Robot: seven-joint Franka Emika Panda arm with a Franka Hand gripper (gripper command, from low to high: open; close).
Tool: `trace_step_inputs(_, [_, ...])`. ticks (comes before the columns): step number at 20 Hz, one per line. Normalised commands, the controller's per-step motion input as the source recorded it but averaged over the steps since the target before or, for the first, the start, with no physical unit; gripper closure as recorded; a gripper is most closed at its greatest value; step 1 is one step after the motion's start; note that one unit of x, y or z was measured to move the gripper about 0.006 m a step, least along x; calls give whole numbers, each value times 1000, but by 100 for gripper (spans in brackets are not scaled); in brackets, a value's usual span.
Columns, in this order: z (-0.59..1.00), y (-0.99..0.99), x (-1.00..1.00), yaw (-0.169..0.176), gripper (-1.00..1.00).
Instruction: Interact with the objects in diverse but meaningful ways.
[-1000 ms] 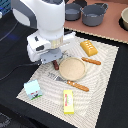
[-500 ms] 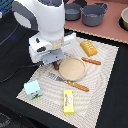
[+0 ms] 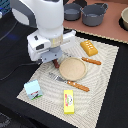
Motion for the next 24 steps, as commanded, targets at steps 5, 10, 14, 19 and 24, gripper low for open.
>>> trace_step_inputs(5, [79,369,-348,52,100])
trace_step_inputs(10, [87,642,4,67,100])
trace_step_inputs(14, [205,786,124,77,100])
trace_step_inputs(19, [303,830,210,71,100])
trace_step_inputs(24, [258,732,238,67,100])
